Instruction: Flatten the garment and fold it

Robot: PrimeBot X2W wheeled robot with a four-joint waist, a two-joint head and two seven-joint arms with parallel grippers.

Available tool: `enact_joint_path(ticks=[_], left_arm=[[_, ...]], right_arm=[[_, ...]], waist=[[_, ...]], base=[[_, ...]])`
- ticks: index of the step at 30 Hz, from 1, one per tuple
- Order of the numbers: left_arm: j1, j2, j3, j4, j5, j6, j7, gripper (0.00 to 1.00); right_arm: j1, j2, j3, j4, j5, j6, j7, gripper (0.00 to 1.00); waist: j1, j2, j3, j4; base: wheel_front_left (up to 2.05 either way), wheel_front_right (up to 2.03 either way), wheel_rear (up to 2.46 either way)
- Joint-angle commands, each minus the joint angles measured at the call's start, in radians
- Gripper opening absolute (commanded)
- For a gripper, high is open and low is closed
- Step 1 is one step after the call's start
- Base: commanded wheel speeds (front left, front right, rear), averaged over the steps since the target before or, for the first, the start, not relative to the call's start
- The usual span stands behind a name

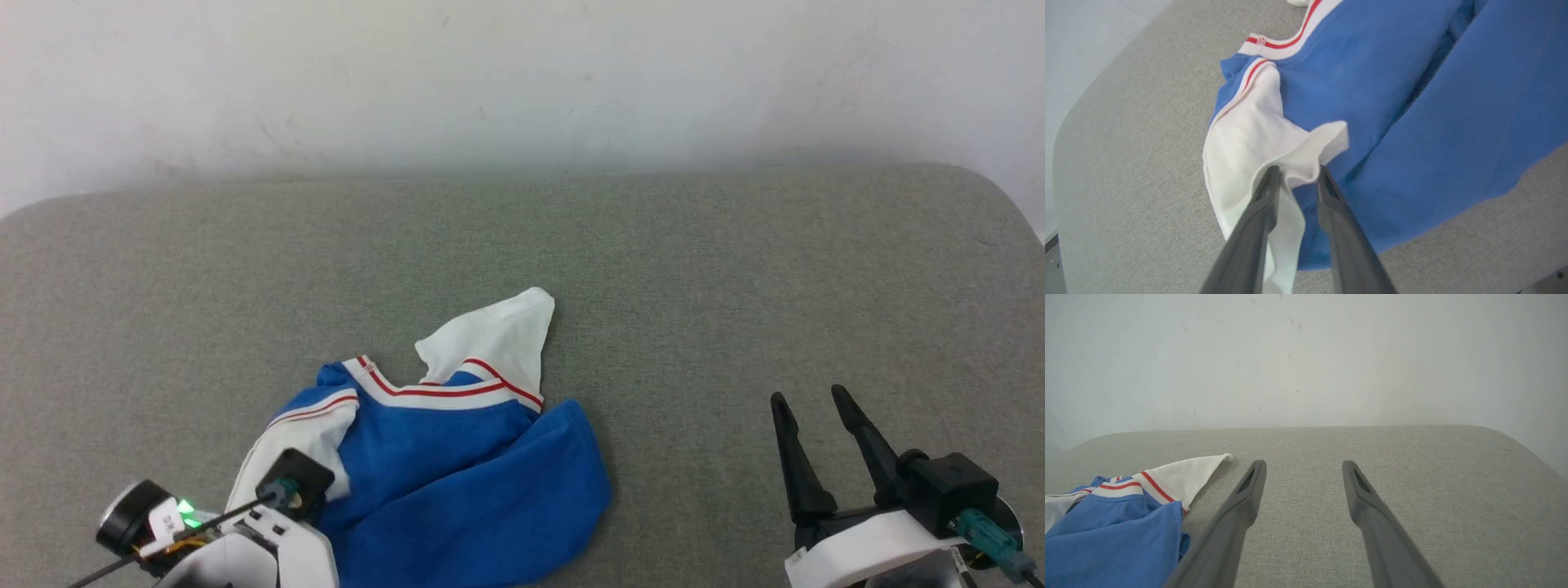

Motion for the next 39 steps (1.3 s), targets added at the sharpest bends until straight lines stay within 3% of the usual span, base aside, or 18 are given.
enact_joint_path(ticks=[1,6,14,16,19,23,24,25,30,39], left_arm=[[-0.022,0.004,0.01,0.005,0.005,0.007,-0.016,0.0],[-0.041,-0.019,0.058,-0.024,-0.014,0.051,-0.085,0.0],[0.068,-0.078,0.32,-0.003,-0.115,0.291,-0.188,0.0],[0.119,-0.102,0.382,0.035,-0.16,0.331,-0.211,0.0],[0.174,-0.136,0.443,0.124,-0.234,0.337,-0.246,0.0],[0.185,-0.178,0.466,0.224,-0.299,0.307,-0.288,0.0],[0.18,-0.188,0.467,0.238,-0.309,0.298,-0.303,0.32],[0.172,-0.197,0.468,0.247,-0.316,0.29,-0.322,1.0],[0.131,-0.232,0.468,0.222,-0.313,0.26,-0.452,1.0],[0.128,-0.279,0.41,0.072,-0.211,0.257,-0.679,1.0]], right_arm=[[-0.003,0.002,0.001,-0.003,0.0,-0.001,-0.004,1.0],[-0.004,0.002,-0.005,0.004,0.002,-0.001,-0.008,1.0],[-0.01,0.002,-0.009,0.007,0.012,-0.001,-0.014,1.0],[-0.014,0.002,-0.008,0.008,0.012,-0.001,-0.014,1.0],[-0.021,0.002,-0.006,0.011,0.011,-0.001,-0.013,1.0],[-0.034,0.002,-0.001,0.017,0.008,-0.001,-0.013,1.0],[-0.035,0.002,-0.001,0.019,0.007,-0.001,-0.013,1.0],[-0.036,0.002,-0.001,0.02,0.006,-0.001,-0.012,1.0],[-0.031,0.002,-0.004,0.027,0.002,-0.001,-0.009,1.0],[-0.014,0.002,-0.005,0.029,0.003,-0.001,0.004,1.0]], waist=[[0.0,0.0,0.004,-0.004],[0.0,0.0,0.008,-0.001],[0.0,0.0,0.023,0.014],[0.0,0.0,0.03,0.019],[0.0,0.0,0.04,0.026],[0.0,0.0,0.048,0.029],[0.0,0.0,0.047,0.029],[0.0,0.0,0.045,0.03],[0.0,0.0,0.028,0.031],[0.0,0.0,-0.017,0.023]], base=[[0.0,0.0,0.0],[0.0,0.0,0.0],[0.0,0.0,0.0],[0.0,0.0,0.0],[0.0,0.0,0.0],[0.0,0.0,0.0],[0.0,0.0,0.0],[0.0,0.0,0.0],[0.0,0.0,0.0],[0.0,0.0,0.0]])
